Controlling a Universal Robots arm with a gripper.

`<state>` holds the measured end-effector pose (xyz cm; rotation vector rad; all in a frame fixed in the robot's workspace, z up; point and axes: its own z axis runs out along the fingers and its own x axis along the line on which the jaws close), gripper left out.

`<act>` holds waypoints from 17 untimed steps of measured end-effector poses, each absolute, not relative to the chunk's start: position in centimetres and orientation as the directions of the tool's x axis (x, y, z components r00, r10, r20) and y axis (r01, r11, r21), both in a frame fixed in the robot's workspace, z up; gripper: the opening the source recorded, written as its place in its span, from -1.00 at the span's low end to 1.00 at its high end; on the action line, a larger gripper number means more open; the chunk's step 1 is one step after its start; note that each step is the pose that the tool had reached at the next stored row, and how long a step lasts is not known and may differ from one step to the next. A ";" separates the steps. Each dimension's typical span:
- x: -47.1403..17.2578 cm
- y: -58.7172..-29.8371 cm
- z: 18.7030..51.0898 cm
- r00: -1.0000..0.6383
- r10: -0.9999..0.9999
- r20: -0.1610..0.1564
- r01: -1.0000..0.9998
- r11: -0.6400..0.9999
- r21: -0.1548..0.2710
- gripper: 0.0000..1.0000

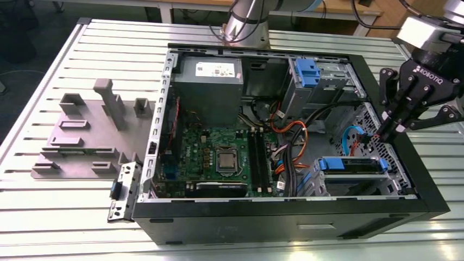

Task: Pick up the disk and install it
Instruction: 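Insert the first disk wire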

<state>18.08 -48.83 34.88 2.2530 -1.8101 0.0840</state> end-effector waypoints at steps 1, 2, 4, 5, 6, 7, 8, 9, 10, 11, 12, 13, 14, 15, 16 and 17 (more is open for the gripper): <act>18.0 -48.9 34.9 0.227 -0.953 0.200 -0.968 -0.197 0.157 -0.65; 17.8 -48.9 34.9 0.227 -0.953 0.200 -0.968 -0.197 0.157 -0.65; 17.6 -48.9 34.9 0.227 -0.953 0.200 -0.968 -0.197 0.157 -0.65; 17.4 -49.0 34.9 0.227 -0.953 0.200 -0.968 -0.197 0.157 -0.65; 17.2 -49.1 34.9 0.226 -0.954 0.198 -0.968 -0.198 0.156 -0.65; 17.1 -49.2 34.9 0.226 -0.955 0.192 -0.968 -0.198 0.154 -0.65; 17.0 -49.3 34.9 0.226 -0.957 0.184 -0.968 -0.200 0.152 -0.65; 16.9 -49.4 34.9 0.226 -0.958 0.174 -0.968 -0.201 0.149 -0.65; 16.8 -49.5 34.9 0.226 -0.960 0.164 -0.968 -0.203 0.147 -0.65; 16.8 -49.7 34.8 0.226 -0.962 0.156 -0.968 -0.204 0.144 -0.65; 16.7 -49.8 34.8 0.226 -0.963 0.149 -0.968 -0.205 0.142 -0.65; 16.6 -49.9 34.8 0.226 -0.963 0.145 -0.969 -0.206 0.140 -0.65; 16.5 -50.1 34.8 0.225 -0.963 0.145 -0.969 -0.206 0.137 -0.65; 16.5 -50.2 34.8 0.225 -0.963 0.145 -0.969 -0.206 0.135 -0.65; 16.4 -50.3 34.8 0.225 -0.963 0.146 -0.969 -0.206 0.133 -0.65; 16.4 -50.4 34.8 0.224 -0.963 0.146 -0.970 -0.206 0.132 -0.65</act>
